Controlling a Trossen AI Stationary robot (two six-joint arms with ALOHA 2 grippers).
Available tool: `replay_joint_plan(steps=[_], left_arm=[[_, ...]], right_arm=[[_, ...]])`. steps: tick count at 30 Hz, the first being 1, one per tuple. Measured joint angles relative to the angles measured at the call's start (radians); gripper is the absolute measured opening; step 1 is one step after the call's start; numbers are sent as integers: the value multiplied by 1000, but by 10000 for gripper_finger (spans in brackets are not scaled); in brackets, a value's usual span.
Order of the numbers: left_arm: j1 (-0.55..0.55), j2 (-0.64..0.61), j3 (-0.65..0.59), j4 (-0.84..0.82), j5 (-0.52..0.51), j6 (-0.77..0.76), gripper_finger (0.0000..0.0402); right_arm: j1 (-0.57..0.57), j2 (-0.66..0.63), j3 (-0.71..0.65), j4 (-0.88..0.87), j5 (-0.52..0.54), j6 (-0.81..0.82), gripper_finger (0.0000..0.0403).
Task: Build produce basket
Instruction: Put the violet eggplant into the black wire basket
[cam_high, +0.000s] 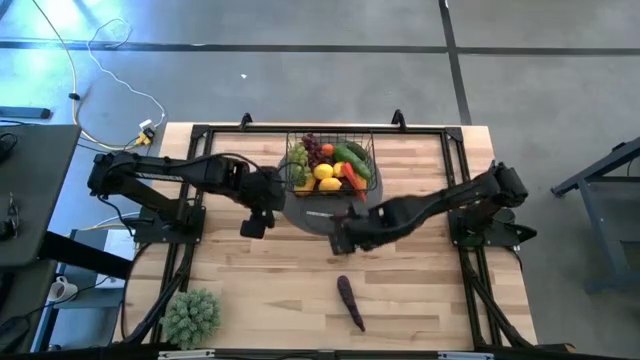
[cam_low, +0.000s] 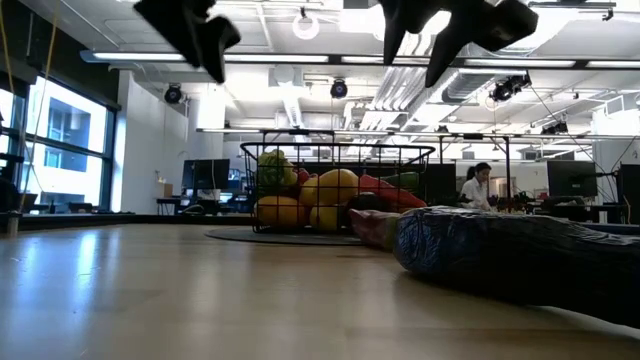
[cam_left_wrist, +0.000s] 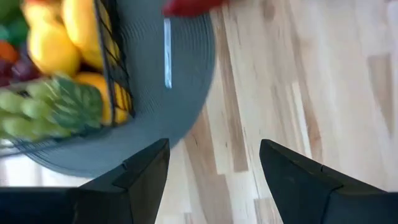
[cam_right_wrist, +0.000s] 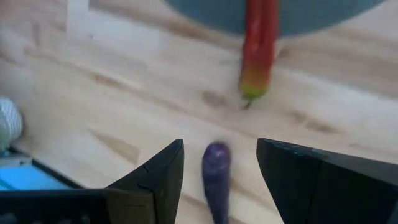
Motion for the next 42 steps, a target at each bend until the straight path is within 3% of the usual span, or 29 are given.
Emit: replay_joint_plan(steps=[7, 19, 42], left_arm=[[-27, 0, -108, 59, -3, -53, 241], [-29, 0, -112, 94, -3, -73, 241], [-29, 0, -112, 94, -3, -66, 241]], right_arm=[[102, 79, 0, 109, 2, 68, 185], [200, 216, -1, 208, -52, 190, 185], [219, 356, -1, 276, -99, 272, 185]])
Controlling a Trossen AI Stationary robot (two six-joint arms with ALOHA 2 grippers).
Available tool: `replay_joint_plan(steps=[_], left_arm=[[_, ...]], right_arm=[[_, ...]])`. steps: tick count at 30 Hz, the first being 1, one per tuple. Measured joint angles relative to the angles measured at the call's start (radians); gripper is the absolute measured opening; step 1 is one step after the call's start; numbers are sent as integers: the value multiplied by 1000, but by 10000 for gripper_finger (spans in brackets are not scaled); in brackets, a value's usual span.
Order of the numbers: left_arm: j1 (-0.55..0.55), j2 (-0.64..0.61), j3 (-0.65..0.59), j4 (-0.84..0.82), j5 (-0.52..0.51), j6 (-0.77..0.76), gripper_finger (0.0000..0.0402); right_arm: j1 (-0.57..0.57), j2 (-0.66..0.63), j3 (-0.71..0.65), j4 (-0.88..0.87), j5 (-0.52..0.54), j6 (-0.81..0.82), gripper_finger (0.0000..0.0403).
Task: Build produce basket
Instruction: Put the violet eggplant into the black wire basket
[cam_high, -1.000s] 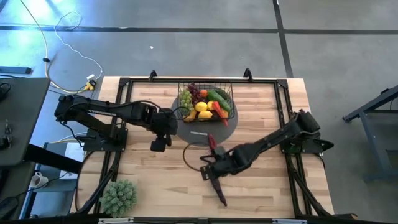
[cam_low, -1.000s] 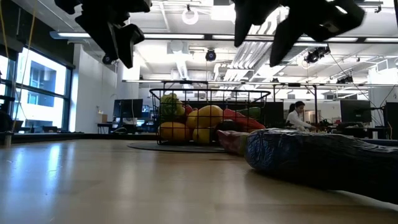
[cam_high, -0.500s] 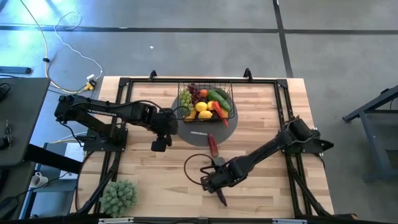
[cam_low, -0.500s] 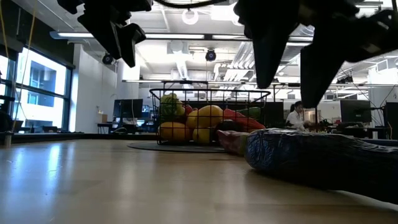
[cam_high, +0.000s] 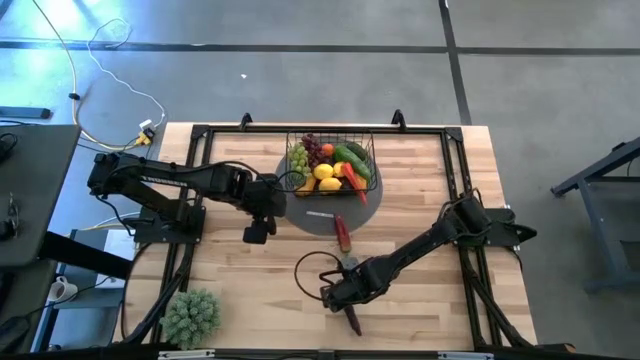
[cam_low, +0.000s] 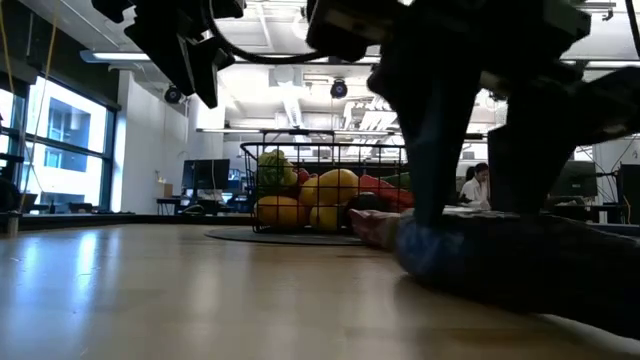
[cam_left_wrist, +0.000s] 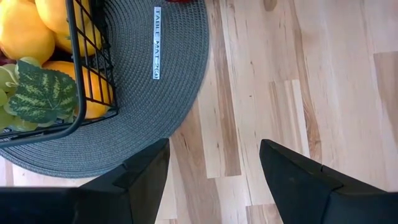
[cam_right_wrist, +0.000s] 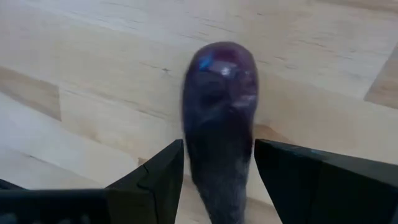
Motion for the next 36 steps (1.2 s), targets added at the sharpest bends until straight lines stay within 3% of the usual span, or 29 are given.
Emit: replay_joint_plan(steps=[8, 14, 20, 26, 36], left_arm=[[1, 0, 0, 1, 0, 32, 241], [1, 0, 0, 5, -11, 37, 241], [1, 0, 0, 5, -80, 45, 241], [3, 0, 0, 3, -85, 69, 241], [4, 0, 2, 2, -3, 73, 241]], right_arm=[[-2, 39, 0, 26, -32, 17, 175], [-10, 36, 0, 31, -29, 11, 97], [-16, 34, 0, 46, -23, -6, 97], [-23, 30, 51, 44, 61, -31, 97], [-90, 29, 182, -36, 192, -208, 97]])
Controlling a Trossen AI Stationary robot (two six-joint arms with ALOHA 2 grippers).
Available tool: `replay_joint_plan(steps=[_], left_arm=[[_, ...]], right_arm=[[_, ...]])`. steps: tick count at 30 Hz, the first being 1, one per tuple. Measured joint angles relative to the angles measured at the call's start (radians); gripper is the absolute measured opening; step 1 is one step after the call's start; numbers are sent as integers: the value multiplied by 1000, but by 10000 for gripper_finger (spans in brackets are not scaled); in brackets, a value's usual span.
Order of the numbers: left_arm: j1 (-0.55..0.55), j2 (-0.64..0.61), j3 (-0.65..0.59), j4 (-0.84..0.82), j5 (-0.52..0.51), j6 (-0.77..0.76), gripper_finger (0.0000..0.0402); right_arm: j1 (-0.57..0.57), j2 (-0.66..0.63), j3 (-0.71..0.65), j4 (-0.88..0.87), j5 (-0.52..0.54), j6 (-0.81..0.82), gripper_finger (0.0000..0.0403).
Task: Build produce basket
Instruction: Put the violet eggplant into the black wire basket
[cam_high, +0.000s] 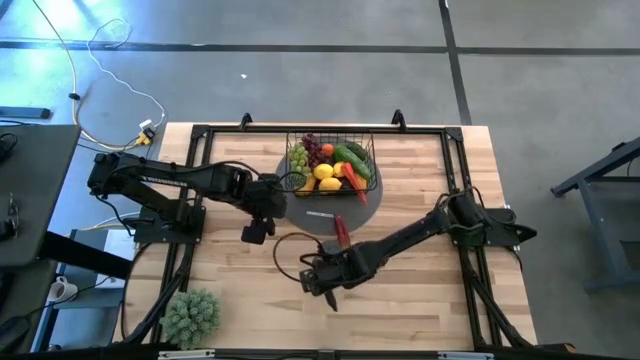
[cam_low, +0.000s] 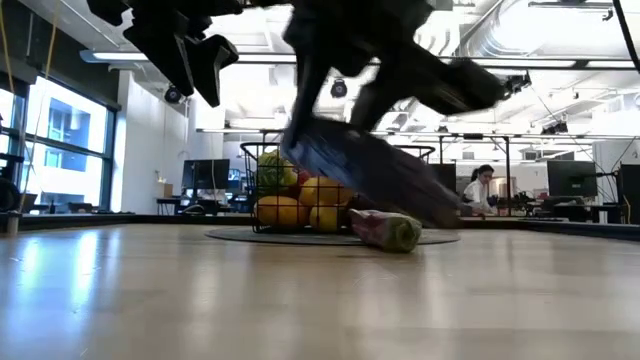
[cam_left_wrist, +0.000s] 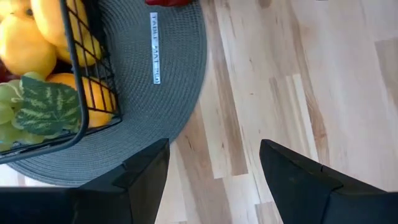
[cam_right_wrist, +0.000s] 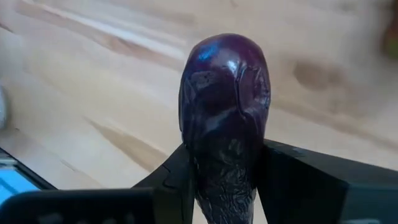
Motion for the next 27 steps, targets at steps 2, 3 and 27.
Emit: replay_joint_plan(steps=[2, 3, 27], left_arm=[[7, -5, 4, -12, 7, 18, 241], [13, -10, 8, -19, 7, 24, 241], [171, -242, 11, 49, 300, 53, 241]], right_arm=[[-7, 0, 35, -29, 25, -24, 97], [-9, 0, 54, -49, 36, -30, 97], [-96, 0, 560, -379, 407, -433, 97]])
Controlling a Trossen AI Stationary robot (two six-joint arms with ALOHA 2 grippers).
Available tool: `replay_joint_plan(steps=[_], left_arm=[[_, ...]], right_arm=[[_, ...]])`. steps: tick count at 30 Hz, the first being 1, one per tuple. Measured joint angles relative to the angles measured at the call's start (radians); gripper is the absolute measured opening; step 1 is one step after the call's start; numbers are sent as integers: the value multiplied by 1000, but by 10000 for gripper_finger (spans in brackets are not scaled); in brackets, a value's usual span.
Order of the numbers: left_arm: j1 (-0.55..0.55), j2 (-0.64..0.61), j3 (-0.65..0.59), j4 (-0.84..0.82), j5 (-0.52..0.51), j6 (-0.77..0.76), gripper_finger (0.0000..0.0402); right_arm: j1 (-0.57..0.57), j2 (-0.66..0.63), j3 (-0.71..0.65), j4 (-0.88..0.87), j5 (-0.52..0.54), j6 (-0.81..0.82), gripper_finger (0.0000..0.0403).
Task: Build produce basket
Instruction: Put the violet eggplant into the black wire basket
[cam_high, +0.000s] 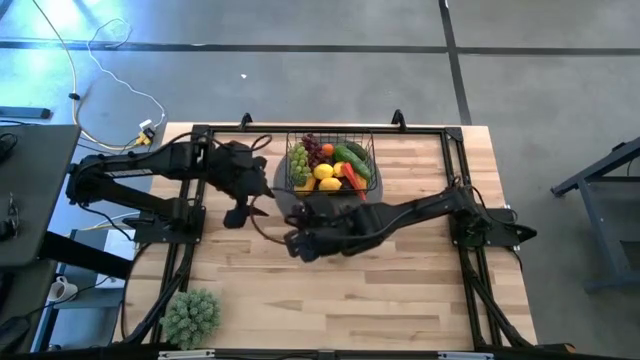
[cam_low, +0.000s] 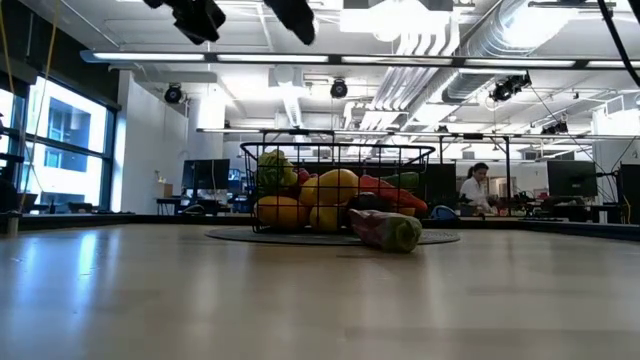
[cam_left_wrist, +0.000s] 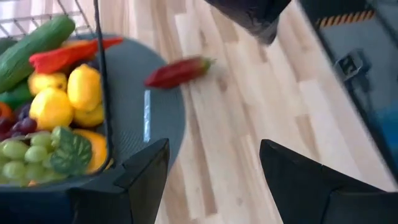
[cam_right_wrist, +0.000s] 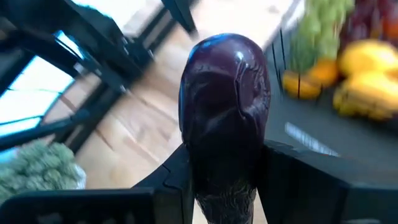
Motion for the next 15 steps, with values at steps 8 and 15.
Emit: replay_joint_plan(steps=[8, 15], left_arm=[[36, 0, 0, 163, 79, -97, 241], [76, 0, 0, 292, 143, -167, 241]], right_arm=[[-41, -57, 47, 91, 116, -249, 97], [-68, -101, 49, 114, 220, -358, 97]])
